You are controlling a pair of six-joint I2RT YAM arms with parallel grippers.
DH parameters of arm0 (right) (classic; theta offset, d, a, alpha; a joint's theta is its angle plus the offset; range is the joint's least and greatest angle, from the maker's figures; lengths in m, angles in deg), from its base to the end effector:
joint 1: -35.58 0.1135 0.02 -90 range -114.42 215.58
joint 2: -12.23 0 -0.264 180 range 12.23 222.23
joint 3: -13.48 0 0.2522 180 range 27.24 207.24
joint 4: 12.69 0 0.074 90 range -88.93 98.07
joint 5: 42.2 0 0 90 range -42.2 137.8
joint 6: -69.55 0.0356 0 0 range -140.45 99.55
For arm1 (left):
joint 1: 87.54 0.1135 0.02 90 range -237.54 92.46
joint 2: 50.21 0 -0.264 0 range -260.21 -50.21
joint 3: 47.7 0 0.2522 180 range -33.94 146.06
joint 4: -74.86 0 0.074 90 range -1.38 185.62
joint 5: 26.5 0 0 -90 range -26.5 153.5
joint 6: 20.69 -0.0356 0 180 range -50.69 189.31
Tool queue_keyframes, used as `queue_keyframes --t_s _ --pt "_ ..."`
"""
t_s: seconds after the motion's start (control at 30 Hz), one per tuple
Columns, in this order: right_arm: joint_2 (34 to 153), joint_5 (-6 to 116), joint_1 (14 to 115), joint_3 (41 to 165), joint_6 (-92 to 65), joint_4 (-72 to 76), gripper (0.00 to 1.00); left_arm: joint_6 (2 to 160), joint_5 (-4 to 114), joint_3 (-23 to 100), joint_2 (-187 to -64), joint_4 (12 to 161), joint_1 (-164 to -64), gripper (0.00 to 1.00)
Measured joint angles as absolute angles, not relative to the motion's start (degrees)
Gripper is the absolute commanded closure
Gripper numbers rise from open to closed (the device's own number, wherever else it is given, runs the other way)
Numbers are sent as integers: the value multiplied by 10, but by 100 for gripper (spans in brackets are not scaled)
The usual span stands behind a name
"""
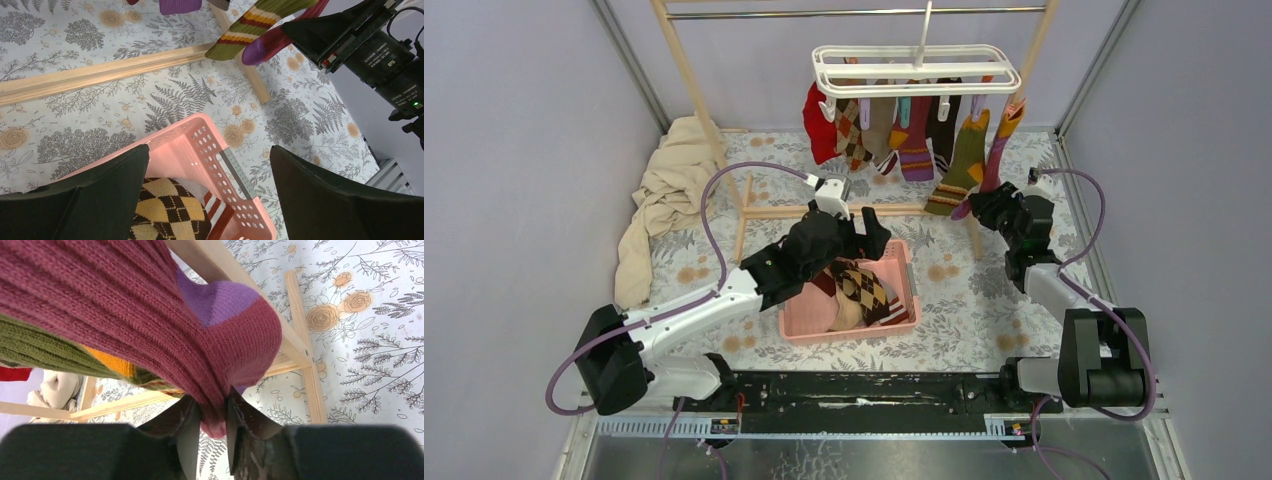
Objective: Remove the socks clipped to the hanger
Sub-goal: Remove the sock from the hanger.
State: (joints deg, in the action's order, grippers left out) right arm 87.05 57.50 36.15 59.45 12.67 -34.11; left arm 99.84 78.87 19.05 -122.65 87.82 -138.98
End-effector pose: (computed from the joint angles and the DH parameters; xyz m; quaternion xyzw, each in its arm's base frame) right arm 0.2799 0.0088 0.2325 0.1563 0.7344 0.2513 0.6108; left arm 0.1906 -0.2240 0.3056 0.0694 0.8058 -0.2971 0.5075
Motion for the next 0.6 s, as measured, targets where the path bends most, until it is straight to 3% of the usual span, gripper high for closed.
queue_keyframes --t_s 0.4,0.6 --pt "778 586 362 594 126 -266 81 998 767 223 -1229 880 -1395 1" --pt "723 600 362 594 126 -202 84 997 755 296 -1242 880 -1436 1"
